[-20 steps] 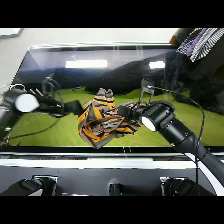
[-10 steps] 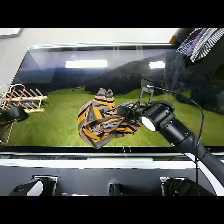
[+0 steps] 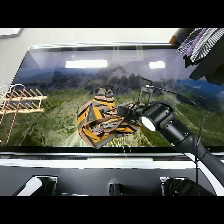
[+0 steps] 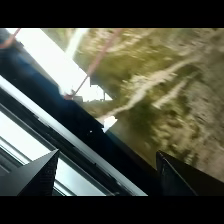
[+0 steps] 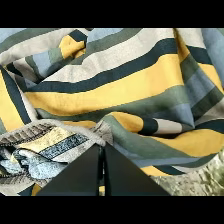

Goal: Fold the clothes and pants, and hang the long-sleeved shirts on hangers.

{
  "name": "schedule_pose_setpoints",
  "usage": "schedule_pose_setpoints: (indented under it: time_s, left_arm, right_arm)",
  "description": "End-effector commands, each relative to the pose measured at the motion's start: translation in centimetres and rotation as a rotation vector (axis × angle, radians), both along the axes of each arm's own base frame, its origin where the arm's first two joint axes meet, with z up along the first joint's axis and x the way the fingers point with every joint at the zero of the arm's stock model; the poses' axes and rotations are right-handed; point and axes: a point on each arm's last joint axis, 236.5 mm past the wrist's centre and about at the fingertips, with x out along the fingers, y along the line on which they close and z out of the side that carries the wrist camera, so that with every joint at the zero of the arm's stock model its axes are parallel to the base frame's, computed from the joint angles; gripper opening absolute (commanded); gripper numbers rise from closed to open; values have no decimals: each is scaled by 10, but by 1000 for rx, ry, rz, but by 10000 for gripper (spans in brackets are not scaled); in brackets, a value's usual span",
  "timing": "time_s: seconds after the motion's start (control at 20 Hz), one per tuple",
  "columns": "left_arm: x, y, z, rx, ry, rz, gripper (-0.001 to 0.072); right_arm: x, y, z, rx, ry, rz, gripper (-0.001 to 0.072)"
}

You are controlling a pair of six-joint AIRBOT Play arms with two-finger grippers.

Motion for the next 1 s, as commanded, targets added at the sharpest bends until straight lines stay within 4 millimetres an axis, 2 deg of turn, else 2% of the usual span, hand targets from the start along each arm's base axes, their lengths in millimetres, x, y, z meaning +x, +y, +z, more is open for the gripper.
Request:
schedule_pose_setpoints:
  time_s: [0.0, 0.15, 0.35, 0.7, 0.95]
  left_arm:
    - [-15, 40, -23, 6, -9, -42, 680]
    - [-9, 54, -50, -2, 3, -109, 680]
    - [0, 56, -84, 8, 61, -312, 679]
    - [22, 34, -128, -34, 117, -574, 676]
    - [33, 32, -145, -35, 127, -598, 671]
  right_arm:
    - [1, 1, 1, -8, -14, 25, 27]
    - [1, 1, 1, -18, -19, 39, 27]
    - [2, 0, 1, -21, -21, 39, 27]
    - [1, 0, 0, -24, -18, 38, 27]
    - [0, -1, -1, -28, -11, 37, 27]
